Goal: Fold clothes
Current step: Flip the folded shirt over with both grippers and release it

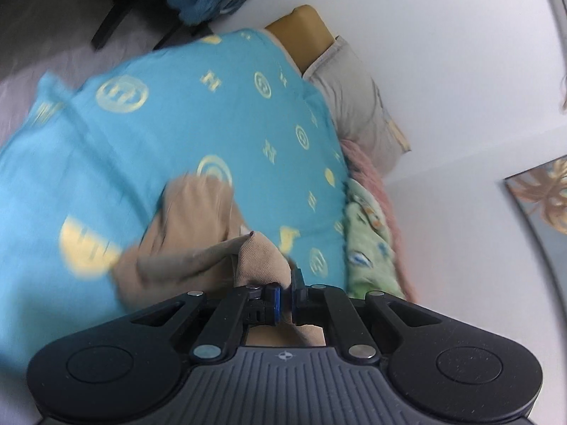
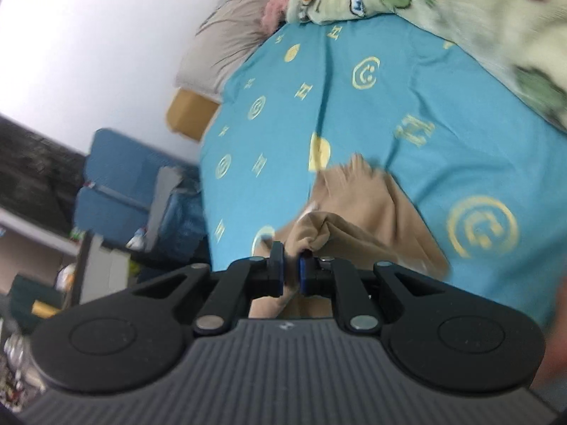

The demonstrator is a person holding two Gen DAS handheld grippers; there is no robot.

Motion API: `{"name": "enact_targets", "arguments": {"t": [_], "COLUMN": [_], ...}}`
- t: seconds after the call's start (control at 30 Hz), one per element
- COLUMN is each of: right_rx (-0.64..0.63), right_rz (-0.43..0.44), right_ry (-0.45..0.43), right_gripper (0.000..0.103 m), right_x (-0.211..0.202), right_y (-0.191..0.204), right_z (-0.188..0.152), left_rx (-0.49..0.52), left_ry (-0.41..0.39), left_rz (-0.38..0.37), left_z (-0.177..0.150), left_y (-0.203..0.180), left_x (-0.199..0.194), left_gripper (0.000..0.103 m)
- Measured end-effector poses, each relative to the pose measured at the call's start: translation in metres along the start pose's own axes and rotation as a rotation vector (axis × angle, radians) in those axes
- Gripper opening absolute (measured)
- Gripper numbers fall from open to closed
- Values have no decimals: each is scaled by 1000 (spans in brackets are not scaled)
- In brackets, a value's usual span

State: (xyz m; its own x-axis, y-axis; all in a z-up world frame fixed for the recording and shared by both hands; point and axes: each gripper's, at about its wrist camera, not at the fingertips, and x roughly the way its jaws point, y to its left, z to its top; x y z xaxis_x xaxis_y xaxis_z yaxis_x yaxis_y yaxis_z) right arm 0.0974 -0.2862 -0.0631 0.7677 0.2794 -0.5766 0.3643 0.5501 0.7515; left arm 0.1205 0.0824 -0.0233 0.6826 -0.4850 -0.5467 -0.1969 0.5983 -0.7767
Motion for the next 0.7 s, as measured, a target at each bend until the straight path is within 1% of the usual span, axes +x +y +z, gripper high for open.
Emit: {"name": "enact_targets", "arguments": {"t": [0.07, 0.13, 0.17, 0.3, 0.4, 0.6, 0.63, 0.67, 0.7], "right_rx": [2, 3, 4, 8, 7, -33, -45, -56, -73], "right_rz": [-21, -42, -52, -71, -85, -107, -109, -111, -109], "right_ry": [-3, -7, -8, 10, 27, 52, 62, 72, 77], "right_gripper": [11, 11, 11, 12, 13, 14, 15, 19, 32], "right_x": [28, 56, 70, 109, 128, 150, 152, 154, 154], "right_y": [7, 14, 18, 4, 0, 0, 0, 1, 3], "right_z": [14, 28, 35, 46, 51, 58, 58, 59, 59], "left_rx": [28, 48, 61, 107, 108, 210, 229, 247, 262], "left_ry": [-8, -4, 1, 12, 5, -1, 1, 6, 12], "left_rz": [52, 85, 96, 120, 121, 141, 143, 144, 139], "left_z": [18, 32, 36, 46, 49, 52, 52, 51, 51], "left_y": [-7, -8, -7, 4, 15, 16, 16, 15, 14], "left_x": [28, 54, 67, 110, 129, 151, 153, 156, 157], "left_gripper": [6, 6, 6, 7, 7, 7, 8, 9, 13]}}
